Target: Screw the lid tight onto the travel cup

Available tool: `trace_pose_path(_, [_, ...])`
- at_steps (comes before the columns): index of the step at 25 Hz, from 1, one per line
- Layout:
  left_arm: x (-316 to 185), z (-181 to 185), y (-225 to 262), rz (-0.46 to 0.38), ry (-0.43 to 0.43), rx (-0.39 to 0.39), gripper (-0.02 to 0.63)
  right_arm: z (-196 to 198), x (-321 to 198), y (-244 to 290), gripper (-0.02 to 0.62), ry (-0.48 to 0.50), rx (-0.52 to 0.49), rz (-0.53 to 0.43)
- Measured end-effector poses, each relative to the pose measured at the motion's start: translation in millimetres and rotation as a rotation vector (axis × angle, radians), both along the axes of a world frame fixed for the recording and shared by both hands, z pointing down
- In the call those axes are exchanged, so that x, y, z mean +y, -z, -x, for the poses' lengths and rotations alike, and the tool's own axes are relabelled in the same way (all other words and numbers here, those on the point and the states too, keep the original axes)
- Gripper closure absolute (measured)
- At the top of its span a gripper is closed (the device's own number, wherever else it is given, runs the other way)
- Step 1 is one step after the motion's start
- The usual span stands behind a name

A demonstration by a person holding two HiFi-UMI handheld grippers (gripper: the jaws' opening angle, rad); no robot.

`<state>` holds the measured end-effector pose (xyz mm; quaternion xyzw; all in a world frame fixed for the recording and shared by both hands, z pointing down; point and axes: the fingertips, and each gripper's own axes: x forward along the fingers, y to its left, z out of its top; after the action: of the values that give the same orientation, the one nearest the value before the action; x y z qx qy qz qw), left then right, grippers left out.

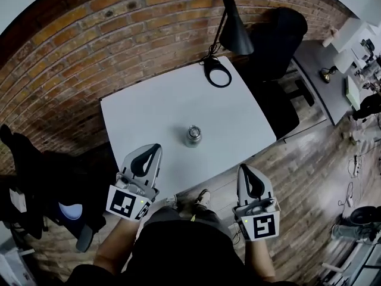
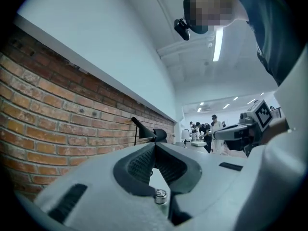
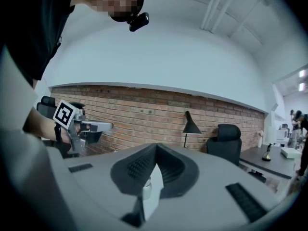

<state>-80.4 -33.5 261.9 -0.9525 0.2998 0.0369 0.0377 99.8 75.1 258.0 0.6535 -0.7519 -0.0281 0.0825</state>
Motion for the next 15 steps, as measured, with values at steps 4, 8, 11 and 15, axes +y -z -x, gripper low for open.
trace_pose_path(4, [-3,-8,5,-0.004,0.043,-0.019,0.583,-13,-19,-6,0.583,0.055,-0.01,0.012])
trace_pose_path(8, [-7,-15,2,0.004,0.065,-0.028,0.582,-16,-36,-22,0.583,0.103,-0.015,0.041])
trace_pose_path(11, [-8,-16,-7,0.033,0.09,-0.052,0.582,-16,-47,-37,0.583,0.143,-0.027,0.064])
trace_pose_path(15, [-9,-15,-22,0.062,0.115,-0.08,0.581,-10,-56,-58,0.552,0.205,-0.037,0.085])
